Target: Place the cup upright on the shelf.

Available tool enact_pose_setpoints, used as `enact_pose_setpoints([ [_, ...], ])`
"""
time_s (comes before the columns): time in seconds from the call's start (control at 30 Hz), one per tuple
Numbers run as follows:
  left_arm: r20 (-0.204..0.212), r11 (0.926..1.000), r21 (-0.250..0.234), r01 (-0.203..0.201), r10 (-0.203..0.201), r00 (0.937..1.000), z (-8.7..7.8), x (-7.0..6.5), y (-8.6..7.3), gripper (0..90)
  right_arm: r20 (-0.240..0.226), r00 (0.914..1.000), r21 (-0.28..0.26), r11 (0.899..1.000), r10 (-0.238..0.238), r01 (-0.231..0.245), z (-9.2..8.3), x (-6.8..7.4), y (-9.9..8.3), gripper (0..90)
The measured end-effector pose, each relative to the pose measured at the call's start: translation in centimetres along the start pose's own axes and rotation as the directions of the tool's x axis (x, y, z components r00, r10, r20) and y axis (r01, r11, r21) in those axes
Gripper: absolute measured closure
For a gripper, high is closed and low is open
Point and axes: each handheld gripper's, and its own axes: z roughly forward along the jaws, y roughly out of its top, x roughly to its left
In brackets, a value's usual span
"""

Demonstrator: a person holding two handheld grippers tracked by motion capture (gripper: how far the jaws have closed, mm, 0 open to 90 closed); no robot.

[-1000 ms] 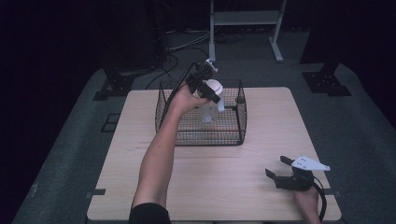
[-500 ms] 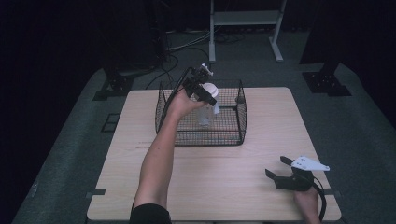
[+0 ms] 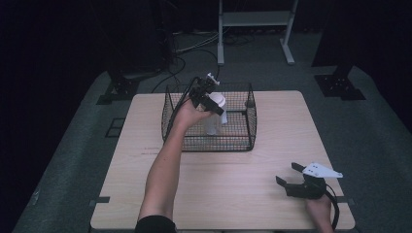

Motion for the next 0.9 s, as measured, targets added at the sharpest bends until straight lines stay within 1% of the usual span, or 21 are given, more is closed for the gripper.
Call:
enact_pose_setpoints([
  [0.1,0.0,0.9999,-0.008,-0.012,0.012,0.9999,0.0,-0.1,-0.3,5.2,0.001,1.0,0.002,1.0,0.001,-0.001,0.0,0.0,0.0,12.9],
  [0.37,-0.007,0.9994,-0.026,-0.024,0.024,0.9997,-0.2,-0.4,-1.0,4.9,0.004,1.0,-0.002,1.0,0.003,-0.003,0.0,0.0,0.0,12.9],
  [0.43,-0.004,0.9988,-0.028,-0.04,0.04,0.9992,-0.3,-0.5,-1.1,4.8,0.005,1.0,0.001,1.0,0.002,-0.002,0.0,0.1,0.0,12.9],
  [0.5,-0.002,0.9985,-0.03,-0.047,0.046,0.9989,-0.3,-0.4,-1.3,4.7,0.005,1.0,0.002,1.0,0.002,-0.002,0.0,0.1,0.0,12.9],
  [0.67,0.0,0.9985,-0.041,-0.036,0.037,0.9993,-0.5,-0.3,-1.6,4.6,0.005,1.0,0.0,1.0,0.003,-0.003,0.0,0.0,0.0,12.9],
  [0.77,0.001,0.9985,-0.04,-0.036,0.036,0.9993,-0.5,-0.3,-1.6,4.4,0.006,1.0,0.001,1.0,0.002,-0.002,0.0,0.0,0.0,12.9],
  [0.83,0.003,0.9989,-0.03,-0.036,0.036,0.9994,-0.5,-0.2,-1.5,3.4,0.007,1.0,0.001,1.0,0.003,-0.003,0.0,0.1,0.0,12.9],
  [0.9,-0.004,0.9988,-0.035,-0.035,0.035,0.9994,-0.6,-0.2,-1.6,2.3,0.007,1.0,0.002,1.0,0.003,-0.003,0.0,0.1,0.0,12.9],
])
